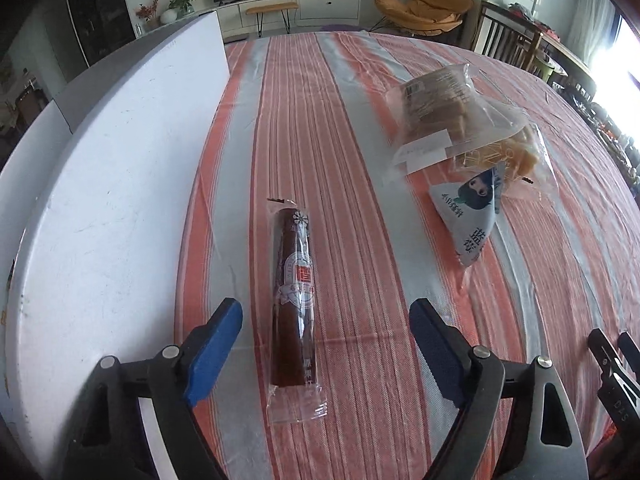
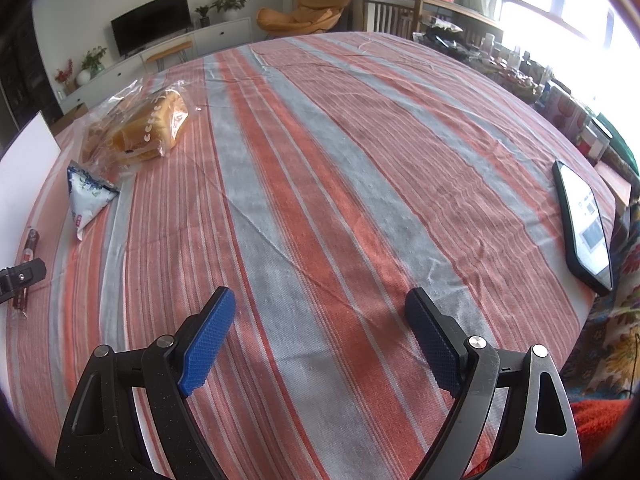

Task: Organize snacks
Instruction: 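Grasp the brown sausage stick with the left gripper and lift it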

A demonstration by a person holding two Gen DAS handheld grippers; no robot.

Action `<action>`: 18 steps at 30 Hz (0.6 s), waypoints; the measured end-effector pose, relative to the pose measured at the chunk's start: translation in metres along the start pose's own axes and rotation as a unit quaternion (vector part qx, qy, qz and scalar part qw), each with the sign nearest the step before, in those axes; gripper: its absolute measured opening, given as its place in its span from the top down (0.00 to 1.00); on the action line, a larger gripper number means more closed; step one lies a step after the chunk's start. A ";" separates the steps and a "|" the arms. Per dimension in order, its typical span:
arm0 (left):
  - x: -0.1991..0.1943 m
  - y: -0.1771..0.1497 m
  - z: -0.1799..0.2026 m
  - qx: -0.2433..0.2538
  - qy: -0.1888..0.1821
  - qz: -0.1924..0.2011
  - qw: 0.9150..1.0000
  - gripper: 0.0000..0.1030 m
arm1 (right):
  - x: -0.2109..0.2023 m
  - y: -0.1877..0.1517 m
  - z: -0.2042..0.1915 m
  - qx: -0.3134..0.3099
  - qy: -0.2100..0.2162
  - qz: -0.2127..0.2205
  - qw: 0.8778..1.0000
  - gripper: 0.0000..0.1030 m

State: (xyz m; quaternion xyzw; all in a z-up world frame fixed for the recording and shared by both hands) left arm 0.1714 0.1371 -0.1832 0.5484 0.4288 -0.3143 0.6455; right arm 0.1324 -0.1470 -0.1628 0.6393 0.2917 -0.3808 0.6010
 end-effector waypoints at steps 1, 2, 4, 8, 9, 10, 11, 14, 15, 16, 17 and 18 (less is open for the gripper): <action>0.003 0.000 0.000 0.001 0.003 -0.002 1.000 0.17 | 0.000 0.000 0.000 0.000 0.000 0.000 1.000 0.13; 0.007 -0.002 0.000 0.004 0.008 -0.007 1.000 0.16 | 0.000 0.000 0.000 0.000 0.000 0.000 1.000 0.13; 0.008 -0.001 0.000 0.005 0.009 0.002 1.000 0.15 | 0.000 0.000 0.000 0.000 0.000 0.000 1.000 0.13; 0.010 0.000 -0.002 0.001 0.008 0.004 1.000 0.15 | 0.000 0.000 0.000 0.000 0.000 0.000 1.000 0.13; 0.010 0.000 -0.002 0.002 0.008 0.005 1.000 0.15 | 0.000 0.000 0.000 0.000 0.000 0.000 1.000 0.13; 0.009 0.000 -0.001 0.003 0.007 0.006 1.000 0.15 | 0.000 0.000 0.000 0.000 0.000 0.000 1.000 0.13; 0.009 -0.002 -0.001 0.003 0.007 0.007 1.000 0.15 | 0.000 0.000 0.000 0.000 0.000 0.000 1.000 0.13; 0.008 0.000 0.000 0.004 0.006 0.007 1.000 0.15 | 0.000 0.000 0.000 0.000 0.000 0.000 1.000 0.13; 0.007 -0.001 0.000 0.004 0.006 0.008 1.000 0.15 | 0.000 0.000 0.000 0.000 0.000 0.000 1.000 0.13; 0.008 0.000 0.000 0.005 0.005 0.008 1.000 0.16 | 0.000 0.000 0.000 0.000 0.000 0.000 1.000 0.13; 0.007 0.000 0.000 0.004 0.002 0.010 1.000 0.22 | 0.000 0.000 0.000 0.000 0.000 0.000 1.000 0.13; 0.003 0.000 0.000 0.002 0.003 0.017 1.000 0.43 | 0.000 0.000 0.000 0.000 0.000 0.000 1.000 0.13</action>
Point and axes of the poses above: each gripper's, at about its wrist camera, not at the fingertips, and x roughly the way its jaws point, z to its right, y to its top, the point moved 7 cm from there along x, roughly the way its jaws point, and after that the axes turned 2 degrees about -z, right-handed, at the moved point
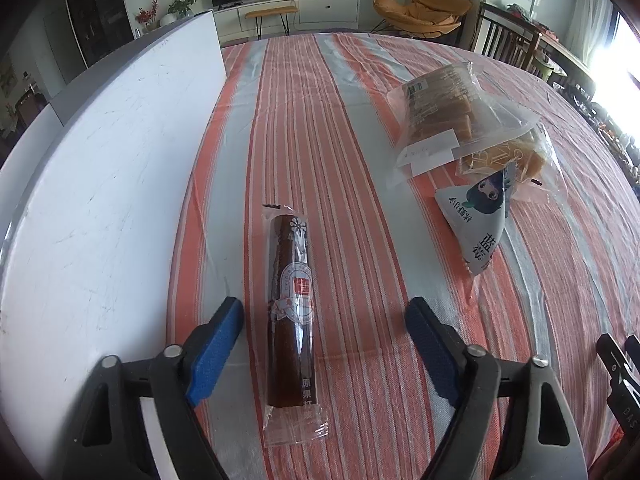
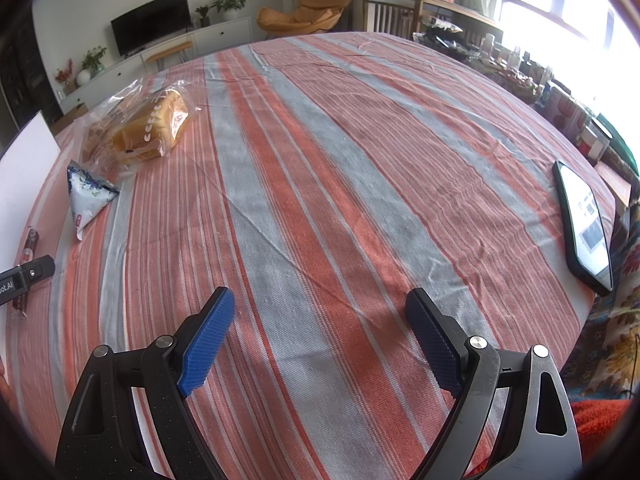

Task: Organize snacks
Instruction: 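Grasp the brown sausage stick with the left gripper and lift it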

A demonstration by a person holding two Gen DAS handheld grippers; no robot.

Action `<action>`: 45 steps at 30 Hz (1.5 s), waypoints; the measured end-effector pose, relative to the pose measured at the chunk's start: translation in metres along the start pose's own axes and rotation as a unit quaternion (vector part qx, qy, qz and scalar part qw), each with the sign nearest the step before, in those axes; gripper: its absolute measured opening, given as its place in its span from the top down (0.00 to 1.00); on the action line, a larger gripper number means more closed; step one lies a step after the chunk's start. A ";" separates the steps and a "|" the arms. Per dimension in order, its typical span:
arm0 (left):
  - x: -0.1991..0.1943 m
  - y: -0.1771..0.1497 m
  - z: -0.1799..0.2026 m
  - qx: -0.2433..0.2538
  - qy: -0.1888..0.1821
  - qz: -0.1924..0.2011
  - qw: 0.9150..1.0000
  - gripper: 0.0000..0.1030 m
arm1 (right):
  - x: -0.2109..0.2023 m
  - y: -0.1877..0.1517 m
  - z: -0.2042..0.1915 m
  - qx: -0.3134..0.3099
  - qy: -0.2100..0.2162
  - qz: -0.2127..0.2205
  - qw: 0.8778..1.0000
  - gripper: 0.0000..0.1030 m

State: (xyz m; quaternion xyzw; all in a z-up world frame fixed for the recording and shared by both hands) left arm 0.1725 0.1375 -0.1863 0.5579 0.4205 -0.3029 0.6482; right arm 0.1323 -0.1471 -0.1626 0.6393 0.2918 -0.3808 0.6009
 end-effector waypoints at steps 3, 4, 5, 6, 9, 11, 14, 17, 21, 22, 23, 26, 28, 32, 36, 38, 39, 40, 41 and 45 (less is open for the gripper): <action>-0.009 -0.002 -0.003 -0.015 -0.019 0.011 1.000 0.82 | 0.000 0.000 0.000 0.000 0.000 0.000 1.000 0.13; -0.011 -0.005 -0.003 -0.022 -0.028 0.011 0.999 0.82 | 0.000 0.000 0.000 0.000 0.000 0.000 1.000 0.13; -0.013 -0.008 -0.003 -0.024 -0.034 0.011 0.999 0.82 | 0.000 0.000 0.000 0.000 0.000 0.000 1.000 0.13; -0.016 -0.012 0.000 -0.023 -0.044 0.009 0.999 0.82 | 0.000 0.000 0.000 0.000 0.000 0.000 1.000 0.13; -0.029 -0.029 0.020 -0.004 -0.085 0.002 0.996 0.82 | 0.000 0.000 0.000 0.000 0.000 0.000 1.000 0.13; -0.037 -0.043 0.041 0.022 -0.113 -0.006 0.993 0.82 | 0.000 0.000 0.000 0.000 0.000 0.000 1.000 0.13; -0.041 -0.060 0.065 0.052 -0.130 -0.017 0.990 0.82 | 0.000 0.000 0.001 0.000 0.000 0.000 1.000 0.13; -0.042 -0.058 0.067 0.054 -0.115 0.001 0.992 0.80 | 0.000 0.000 0.000 -0.001 0.001 -0.001 1.000 0.13; -0.039 -0.051 0.060 0.044 -0.108 0.005 0.993 0.53 | 0.000 0.000 0.000 -0.001 0.001 -0.001 1.000 0.13; -0.038 -0.051 0.058 0.047 -0.095 0.008 0.994 0.46 | 0.000 0.000 0.000 -0.001 0.001 -0.001 1.000 0.13; -0.033 -0.050 0.053 0.050 -0.082 0.011 0.995 0.36 | 0.000 0.000 0.000 -0.001 0.001 -0.001 1.000 0.12; -0.032 -0.054 0.049 0.070 -0.066 0.029 0.995 0.33 | 0.000 0.000 0.000 -0.001 0.001 -0.001 1.000 0.12; -0.030 -0.057 0.051 0.088 -0.047 0.035 0.994 0.26 | 0.000 0.000 0.000 -0.001 0.001 -0.001 1.000 0.12; -0.026 -0.055 0.041 0.073 -0.038 0.043 0.996 0.07 | 0.000 0.000 0.000 -0.001 0.001 -0.001 1.000 0.12; -0.022 -0.056 0.034 0.066 -0.032 0.039 0.997 0.01 | 0.000 0.000 0.000 -0.001 0.002 -0.001 1.000 0.12; -0.023 -0.057 0.030 0.063 -0.033 0.038 0.997 0.00 | -0.002 0.000 0.000 0.003 0.012 0.002 1.000 0.13; -0.023 -0.057 0.029 0.063 -0.033 0.039 0.997 0.00 | -0.006 0.001 -0.003 0.007 0.036 0.011 0.999 0.14; -0.023 -0.058 0.030 0.064 -0.034 0.040 0.997 0.00 | -0.013 0.004 -0.007 0.007 0.062 0.028 0.998 0.14; -0.023 -0.057 0.029 0.063 -0.034 0.042 0.997 0.00 | -0.022 0.008 -0.014 0.002 0.083 0.049 0.995 0.14; -0.022 -0.057 0.031 0.064 -0.034 0.044 0.996 0.00 | -0.030 0.025 -0.066 -0.075 0.190 0.065 0.977 0.15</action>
Point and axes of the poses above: each gripper's, at about its wrist camera, not at the fingertips, and x roughly the way its jaws point, z to its right, y to its top, the point moved 7 cm from there along x, roughly the way its jaws point, and after that the axes turned 2 degrees about -z, right-handed, at the moved point
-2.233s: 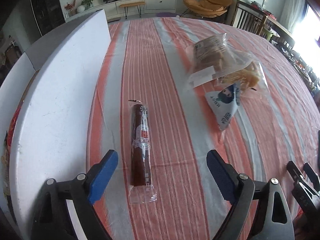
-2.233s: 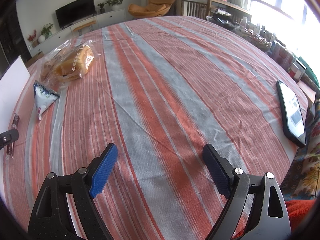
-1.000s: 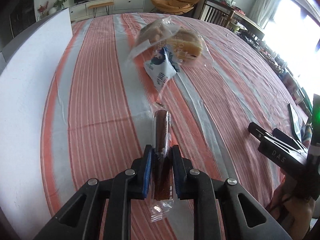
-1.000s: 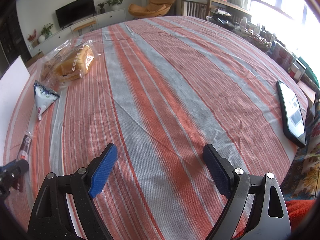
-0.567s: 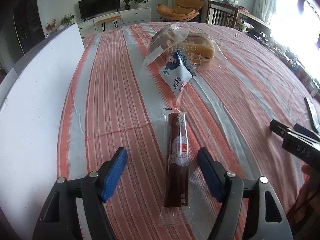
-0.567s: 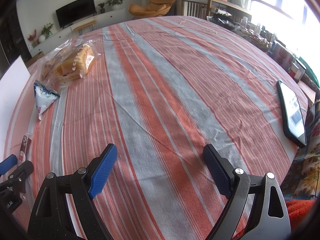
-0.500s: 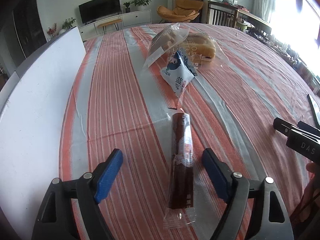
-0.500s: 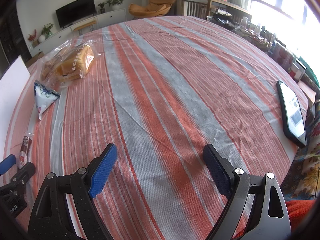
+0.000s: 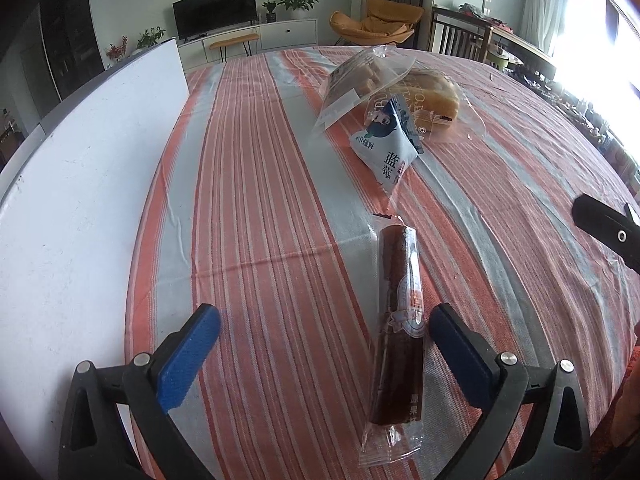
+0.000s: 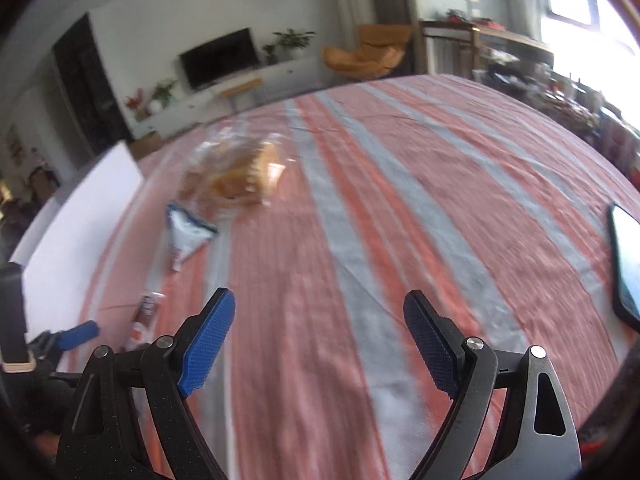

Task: Organize snacks
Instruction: 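Grasp the brown sausage stick with the left gripper and lift it, then lift the sausage stick with the left gripper while the right lifts the blue-white triangular snack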

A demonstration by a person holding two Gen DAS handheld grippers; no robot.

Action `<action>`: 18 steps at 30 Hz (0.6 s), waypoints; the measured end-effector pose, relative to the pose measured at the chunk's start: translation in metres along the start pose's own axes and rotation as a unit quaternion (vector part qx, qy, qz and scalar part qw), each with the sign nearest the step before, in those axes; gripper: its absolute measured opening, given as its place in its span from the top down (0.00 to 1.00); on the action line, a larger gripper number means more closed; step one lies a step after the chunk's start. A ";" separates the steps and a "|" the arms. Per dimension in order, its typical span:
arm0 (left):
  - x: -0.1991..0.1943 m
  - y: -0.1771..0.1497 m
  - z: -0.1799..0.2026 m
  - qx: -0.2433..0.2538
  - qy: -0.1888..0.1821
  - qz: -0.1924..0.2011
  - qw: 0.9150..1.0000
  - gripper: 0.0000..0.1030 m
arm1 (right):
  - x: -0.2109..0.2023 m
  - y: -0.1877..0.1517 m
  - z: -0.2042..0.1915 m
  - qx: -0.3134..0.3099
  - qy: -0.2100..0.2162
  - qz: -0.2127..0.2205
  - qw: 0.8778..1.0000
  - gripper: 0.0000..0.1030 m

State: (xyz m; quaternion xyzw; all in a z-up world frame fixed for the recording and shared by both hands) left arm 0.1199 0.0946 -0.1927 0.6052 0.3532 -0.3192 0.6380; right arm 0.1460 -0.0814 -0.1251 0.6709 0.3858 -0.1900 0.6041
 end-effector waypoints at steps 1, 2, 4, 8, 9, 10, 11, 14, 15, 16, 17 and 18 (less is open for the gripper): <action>0.000 0.000 0.000 0.000 0.000 0.000 1.000 0.00 | 0.011 0.006 -0.011 -0.012 0.023 -0.016 1.000 0.16; 0.000 0.000 0.000 0.000 0.000 0.000 1.000 0.00 | 0.022 0.012 -0.022 -0.020 0.049 -0.032 0.998 0.16; 0.000 0.000 0.000 0.000 0.000 0.000 1.000 0.00 | 0.045 0.026 -0.041 -0.036 0.079 -0.060 0.994 0.17; 0.000 0.000 0.000 0.000 0.000 0.000 1.000 0.00 | 0.086 0.046 -0.075 -0.093 0.083 -0.100 0.987 0.17; 0.000 0.000 0.000 0.000 0.000 0.000 1.000 0.00 | 0.095 0.048 -0.082 -0.102 0.082 -0.114 0.985 0.17; -0.001 0.000 0.000 0.000 0.000 0.000 1.000 0.00 | 0.104 0.050 -0.090 -0.112 0.081 -0.127 0.982 0.18; -0.001 0.000 0.000 0.000 0.000 0.000 1.000 0.00 | 0.111 0.050 -0.094 -0.121 0.076 -0.139 0.980 0.24; 0.000 0.000 0.000 0.001 0.000 0.000 1.000 0.00 | 0.131 0.049 -0.103 -0.137 0.053 -0.169 0.975 0.34; 0.000 0.000 0.001 0.000 0.000 0.000 1.000 0.00 | 0.135 0.048 -0.103 -0.136 0.047 -0.174 0.974 0.40; 0.000 0.000 0.000 0.000 0.000 0.001 1.000 0.00 | 0.136 0.049 -0.103 -0.139 0.039 -0.167 0.975 0.44; -0.001 -0.001 0.001 0.000 0.000 0.001 1.000 0.00 | 0.136 0.049 -0.103 -0.136 0.037 -0.169 0.975 0.52; -0.001 -0.001 0.001 0.000 0.000 0.001 1.000 0.00 | 0.135 0.048 -0.102 -0.132 0.037 -0.170 0.976 0.54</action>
Point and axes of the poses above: each gripper's, at about its wrist camera, not at the fingertips, and x roughly the way its jaws point, z to its right, y to its top, the point moved 7 cm from there along x, roughly the way its jaws point, and after that the axes turned 2 degrees about -z, right-handed, at the moved point
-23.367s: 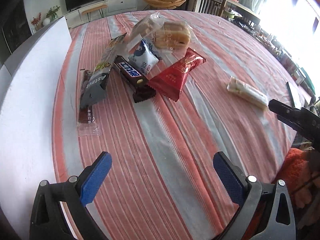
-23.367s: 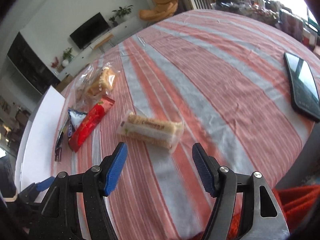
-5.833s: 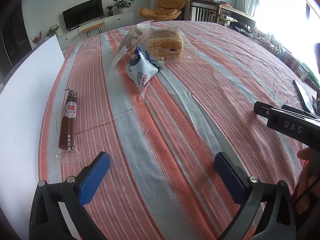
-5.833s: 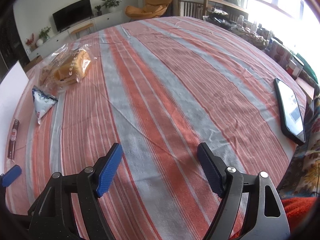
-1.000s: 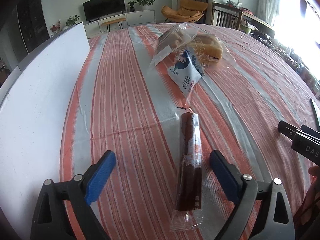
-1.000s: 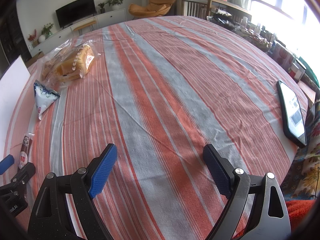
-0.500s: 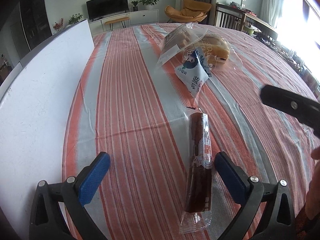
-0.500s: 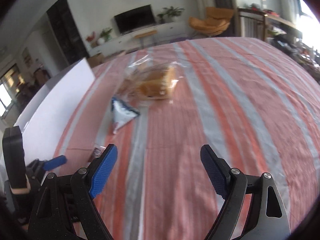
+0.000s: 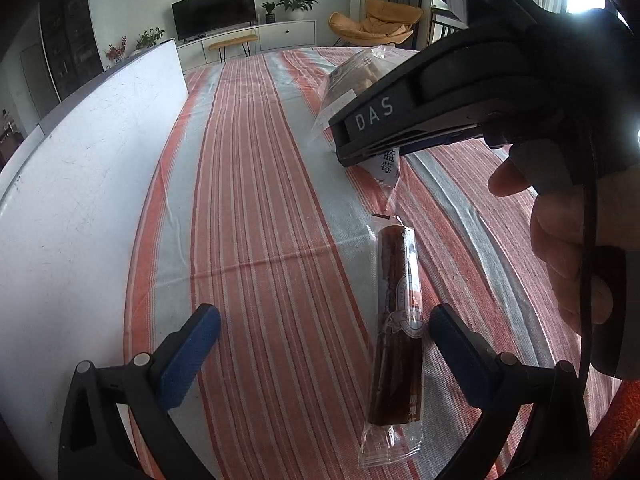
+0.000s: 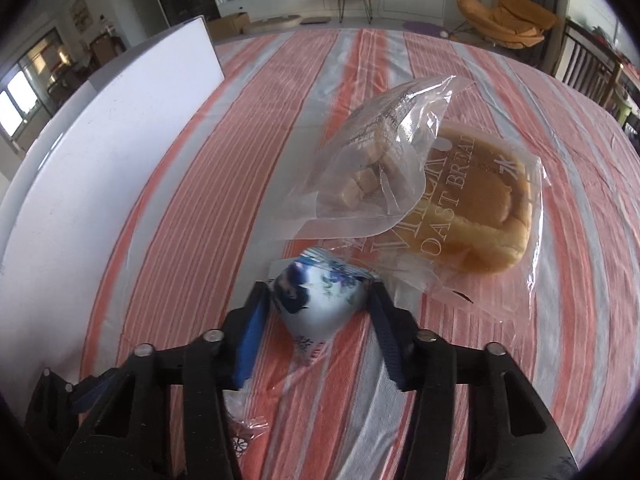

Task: Organize snacks
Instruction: 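Lift the sausage stick with the left gripper while the right lifts the blue-white triangular snack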

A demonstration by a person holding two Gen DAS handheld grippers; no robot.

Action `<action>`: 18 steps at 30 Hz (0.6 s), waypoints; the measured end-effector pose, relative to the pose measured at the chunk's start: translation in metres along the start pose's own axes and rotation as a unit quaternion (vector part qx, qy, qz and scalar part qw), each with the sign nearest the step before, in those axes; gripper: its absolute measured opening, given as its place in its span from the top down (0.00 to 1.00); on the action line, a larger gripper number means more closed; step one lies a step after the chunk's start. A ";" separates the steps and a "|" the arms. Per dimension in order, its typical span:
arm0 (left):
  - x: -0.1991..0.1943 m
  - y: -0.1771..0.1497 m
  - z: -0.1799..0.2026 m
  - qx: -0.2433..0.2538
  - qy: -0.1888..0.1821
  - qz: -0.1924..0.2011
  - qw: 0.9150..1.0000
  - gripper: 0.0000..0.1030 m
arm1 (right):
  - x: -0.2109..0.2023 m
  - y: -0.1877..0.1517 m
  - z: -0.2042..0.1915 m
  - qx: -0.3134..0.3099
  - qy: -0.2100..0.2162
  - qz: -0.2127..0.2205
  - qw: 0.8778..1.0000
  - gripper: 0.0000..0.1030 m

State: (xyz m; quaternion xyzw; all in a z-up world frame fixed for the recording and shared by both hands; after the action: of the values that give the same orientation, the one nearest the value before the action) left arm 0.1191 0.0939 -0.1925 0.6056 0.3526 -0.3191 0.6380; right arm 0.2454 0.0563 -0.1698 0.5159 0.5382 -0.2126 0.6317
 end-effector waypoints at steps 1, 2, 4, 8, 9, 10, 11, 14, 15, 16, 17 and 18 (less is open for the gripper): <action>0.000 0.000 0.000 0.000 0.000 0.000 1.000 0.00 | -0.002 -0.002 0.001 0.004 0.002 -0.001 1.000 0.56; 0.000 0.000 0.000 0.000 0.000 0.000 1.000 0.00 | -0.005 -0.005 0.001 0.007 0.005 0.000 1.000 0.57; 0.000 0.000 0.000 0.000 0.000 0.000 1.000 0.00 | -0.015 -0.014 0.003 0.008 0.004 0.008 1.000 0.58; 0.000 0.000 0.000 0.000 0.000 0.000 1.000 0.00 | -0.042 -0.032 0.012 0.028 0.019 0.033 0.999 0.63; 0.000 0.000 0.000 0.000 0.000 0.000 1.000 0.00 | -0.049 -0.038 0.016 0.036 0.020 0.039 0.998 0.63; 0.000 0.000 0.000 0.000 0.000 0.000 1.000 0.00 | -0.054 -0.044 0.021 0.043 0.021 0.044 0.998 0.63; 0.000 0.000 0.000 0.000 0.000 0.000 1.000 0.00 | -0.060 -0.049 0.026 0.051 0.022 0.049 0.997 0.63; 0.000 0.000 0.000 0.000 0.000 0.000 1.000 0.00 | -0.079 -0.066 0.040 0.075 0.027 0.066 0.995 0.63; 0.000 0.000 0.000 0.000 0.000 0.000 1.000 0.00 | -0.084 -0.071 0.045 0.081 0.027 0.071 0.994 0.63; 0.000 0.000 0.000 0.000 0.000 0.000 1.000 0.00 | -0.089 -0.078 0.049 0.089 0.026 0.077 0.993 0.63; 0.000 0.000 0.000 0.000 0.000 0.000 1.000 0.00 | -0.093 -0.084 0.055 0.100 0.025 0.081 0.991 0.63; 0.000 0.000 0.000 0.000 0.000 0.000 1.000 0.00 | -0.097 -0.091 0.062 0.111 0.023 0.086 0.990 0.63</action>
State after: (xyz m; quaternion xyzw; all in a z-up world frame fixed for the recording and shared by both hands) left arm 0.1188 0.0943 -0.1926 0.6060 0.3521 -0.3191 0.6380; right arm 0.1668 -0.0609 -0.1285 0.6318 0.4792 -0.2041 0.5741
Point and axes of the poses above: each gripper's, at about its wrist camera, not at the fingertips, and x roughly the way its jaws point, z to its right, y to its top, the point moved 7 cm from there along x, roughly the way its jaws point, and after that the axes turned 2 degrees about -z, right-handed, at the moved point
